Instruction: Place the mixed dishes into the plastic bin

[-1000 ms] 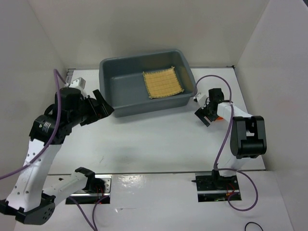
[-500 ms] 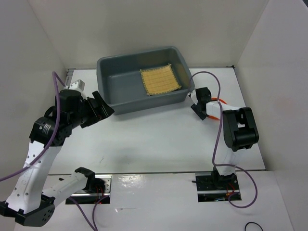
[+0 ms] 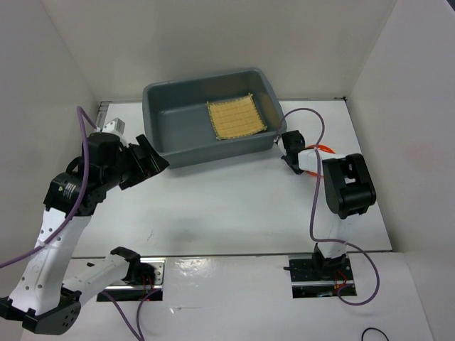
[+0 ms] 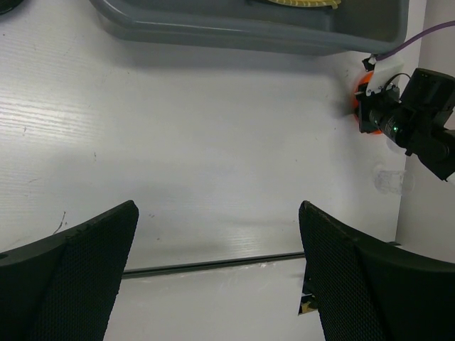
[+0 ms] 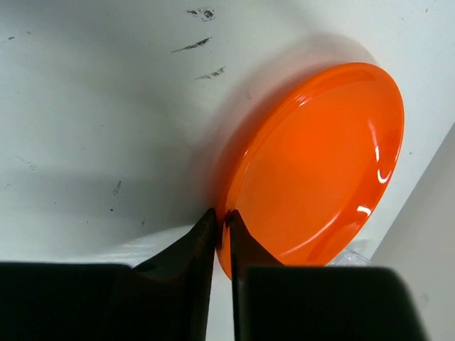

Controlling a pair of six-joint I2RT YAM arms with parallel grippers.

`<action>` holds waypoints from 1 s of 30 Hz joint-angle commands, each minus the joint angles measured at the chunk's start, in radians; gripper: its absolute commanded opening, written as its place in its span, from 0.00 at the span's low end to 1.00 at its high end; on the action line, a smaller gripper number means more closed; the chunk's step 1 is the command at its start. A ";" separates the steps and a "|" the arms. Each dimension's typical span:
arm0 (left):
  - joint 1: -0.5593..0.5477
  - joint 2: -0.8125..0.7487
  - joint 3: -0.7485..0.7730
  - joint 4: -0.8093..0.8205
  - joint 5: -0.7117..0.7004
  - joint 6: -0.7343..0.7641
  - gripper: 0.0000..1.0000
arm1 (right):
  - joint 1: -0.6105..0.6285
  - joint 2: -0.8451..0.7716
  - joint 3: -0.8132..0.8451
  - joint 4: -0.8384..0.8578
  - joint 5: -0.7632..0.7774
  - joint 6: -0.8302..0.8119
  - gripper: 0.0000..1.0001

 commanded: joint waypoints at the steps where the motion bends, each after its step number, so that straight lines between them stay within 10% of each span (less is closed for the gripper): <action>1: 0.006 -0.024 -0.006 0.030 0.013 -0.010 1.00 | 0.018 0.097 0.034 -0.010 0.066 0.044 0.08; 30: 0.006 -0.052 -0.084 0.088 0.024 -0.019 1.00 | 0.191 -0.612 -0.013 -0.313 0.046 0.111 0.00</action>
